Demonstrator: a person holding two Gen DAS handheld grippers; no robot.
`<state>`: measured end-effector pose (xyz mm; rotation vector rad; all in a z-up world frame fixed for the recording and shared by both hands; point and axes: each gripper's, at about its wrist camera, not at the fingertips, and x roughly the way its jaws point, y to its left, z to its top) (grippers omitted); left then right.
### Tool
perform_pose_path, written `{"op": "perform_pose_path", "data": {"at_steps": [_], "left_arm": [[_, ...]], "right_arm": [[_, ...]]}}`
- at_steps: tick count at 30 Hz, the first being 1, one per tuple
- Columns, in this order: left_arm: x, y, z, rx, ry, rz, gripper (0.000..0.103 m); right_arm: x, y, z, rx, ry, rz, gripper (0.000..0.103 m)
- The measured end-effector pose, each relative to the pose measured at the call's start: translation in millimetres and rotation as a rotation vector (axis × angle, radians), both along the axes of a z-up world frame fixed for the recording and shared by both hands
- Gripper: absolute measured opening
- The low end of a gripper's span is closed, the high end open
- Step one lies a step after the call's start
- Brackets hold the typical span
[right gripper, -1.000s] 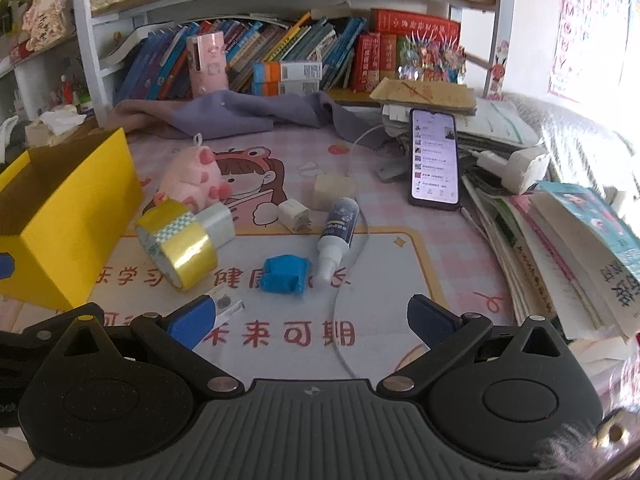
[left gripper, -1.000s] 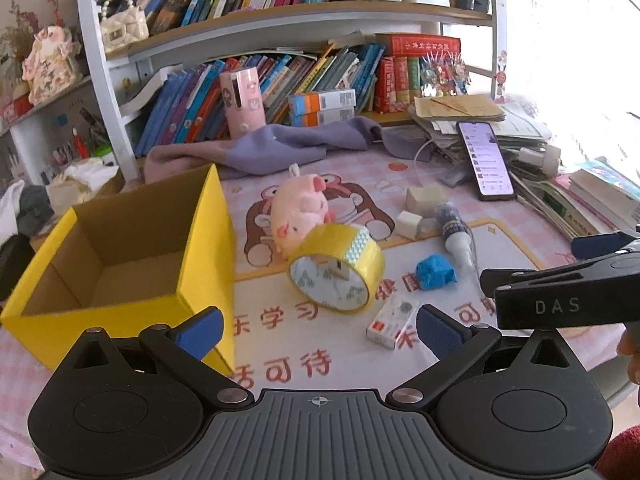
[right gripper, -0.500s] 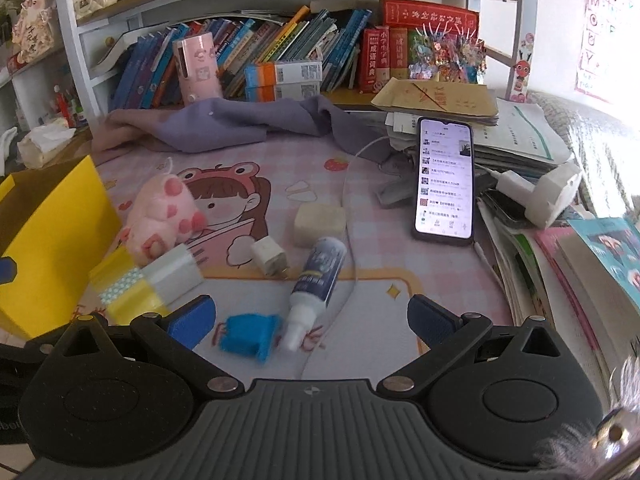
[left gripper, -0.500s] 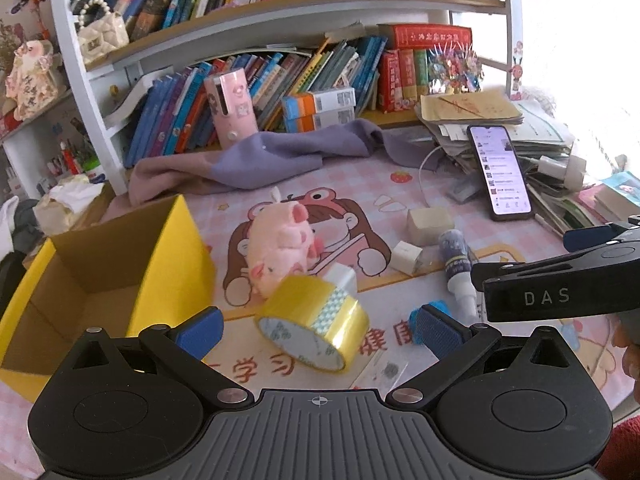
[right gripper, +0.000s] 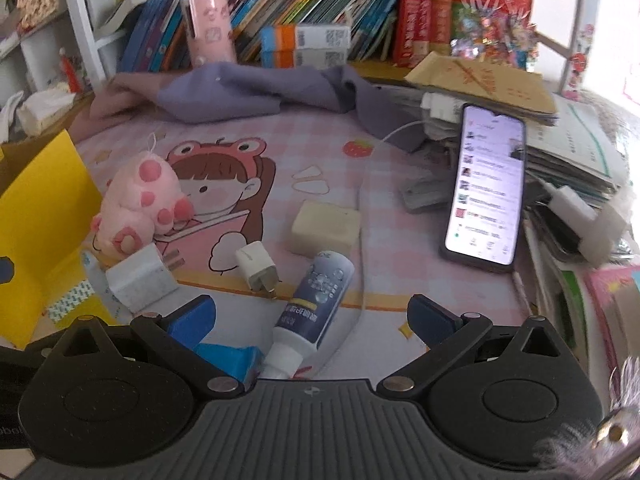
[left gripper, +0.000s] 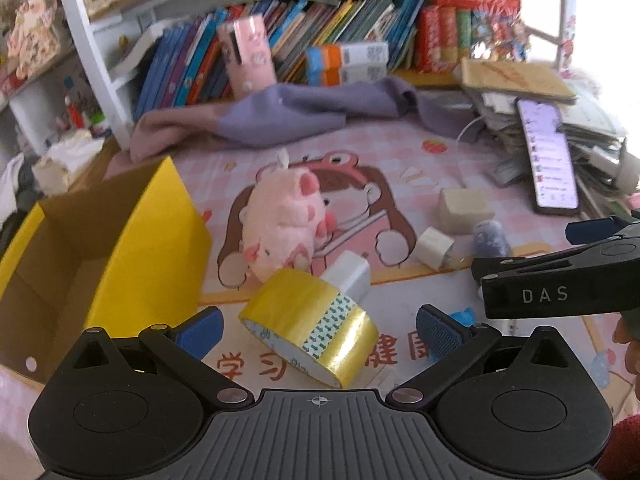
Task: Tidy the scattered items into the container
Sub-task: 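Grasp the yellow tape roll with the left tool while the right tool grasps the white spray bottle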
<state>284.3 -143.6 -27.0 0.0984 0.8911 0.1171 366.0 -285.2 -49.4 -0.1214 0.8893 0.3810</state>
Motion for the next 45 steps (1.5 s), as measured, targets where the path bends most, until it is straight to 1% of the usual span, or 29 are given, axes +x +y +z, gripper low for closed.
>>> {"op": "perform_pose_path", "data": {"at_steps": [3,7,10,12,13,14,15,17,20,21,22,23,24,25,27,28,30,32,34,35,37,38,39,41,43,45], "left_arm": [[9.6,2.4,-9.6,-0.007,0.045,0.04,0.103],[17.0,6.8,-18.1,-0.013,0.083,0.09,0.103],[22.1,11.8,-23.7,-0.029,0.108,0.127,0.103],[24.9,14.7,-25.7,-0.039,0.11,0.149,0.103],[26.1,15.7,-26.7,-0.044,0.107,0.159,0.102],[27.7,16.3,-28.3,-0.045,0.108,0.17,0.102],[29.3,16.4,-29.9,-0.047,0.112,0.178,0.102],[31.8,17.2,-33.4,-0.058,0.12,0.196,0.101],[33.3,20.2,-33.5,-0.097,0.119,0.216,0.095],[32.0,20.9,-31.4,-0.106,0.111,0.22,0.092],[30.4,21.7,-28.6,-0.113,0.102,0.221,0.085],[28.4,21.9,-25.1,-0.121,0.091,0.218,0.08],[26.0,21.1,-21.5,-0.131,0.081,0.202,0.065],[23.9,19.3,-18.6,-0.136,0.08,0.172,0.055],[19.6,16.5,-16.8,-0.118,0.1,0.134,0.049],[16.5,17.0,-17.0,-0.114,0.113,0.125,0.049],[14.0,20.4,-16.4,-0.116,0.127,0.14,0.05],[14.6,20.8,-14.0,-0.086,0.116,0.16,0.056],[17.0,18.5,-11.7,-0.04,0.094,0.166,0.075],[20.0,17.9,-12.2,-0.024,0.086,0.17,0.077],[28.7,19.8,-15.1,-0.029,0.086,0.182,0.077],[31.9,20.4,-17.2,-0.027,0.089,0.187,0.077],[35.3,20.5,-20.6,-0.016,0.101,0.193,0.077],[37.1,21.7,-26.3,-0.015,0.118,0.202,0.075],[36.2,25.3,-29.3,-0.029,0.124,0.222,0.048],[34.0,29.1,-29.3,-0.043,0.124,0.234,0.045]], "right_arm": [[12.2,4.2,-8.5,-0.002,0.034,0.018,0.101],[20.8,10.1,-16.6,-0.005,0.053,0.052,0.099],[26.8,13.0,-23.7,-0.005,0.078,0.067,0.093],[30.4,15.7,-27.8,-0.01,0.09,0.072,0.084],[32.1,16.6,-30.0,-0.014,0.098,0.076,0.082],[33.7,17.6,-32.6,-0.02,0.108,0.079,0.076],[34.9,18.5,-34.9,-0.025,0.115,0.081,0.068],[35.6,19.8,-38.0,-0.04,0.114,0.086,0.062],[35.4,17.4,-37.4,-0.059,0.088,0.085,0.046],[36.4,14.4,-36.7,-0.051,0.088,0.085,0.043],[37.1,11.7,-36.4,-0.043,0.09,0.083,0.041],[37.4,10.1,-35.8,-0.042,0.089,0.081,0.037],[37.5,9.6,-35.4,-0.044,0.089,0.081,0.036],[37.8,9.1,-35.2,-0.041,0.091,0.085,0.036],[38.6,9.2,-35.0,-0.016,0.1,0.1,0.035],[39.3,8.4,-34.8,0.002,0.106,0.107,0.033],[40.2,7.8,-34.7,0.015,0.109,0.115,0.032],[40.4,9.6,-34.9,0.013,0.106,0.118,0.032],[40.6,12.3,-35.0,-0.002,0.1,0.122,0.032],[40.8,14.0,-35.3,-0.01,0.095,0.124,0.033],[41.1,18.7,-36.3,-0.03,0.077,0.134,0.035],[41.4,21.2,-36.9,-0.04,0.069,0.142,0.038],[41.6,24.0,-37.5,-0.051,0.06,0.15,0.038],[41.8,27.0,-38.5,-0.068,0.043,0.167,0.039],[42.2,26.3,-38.8,-0.07,0.036,0.179,0.037],[41.8,24.4,-39.4,-0.066,0.025,0.197,0.034]]}}
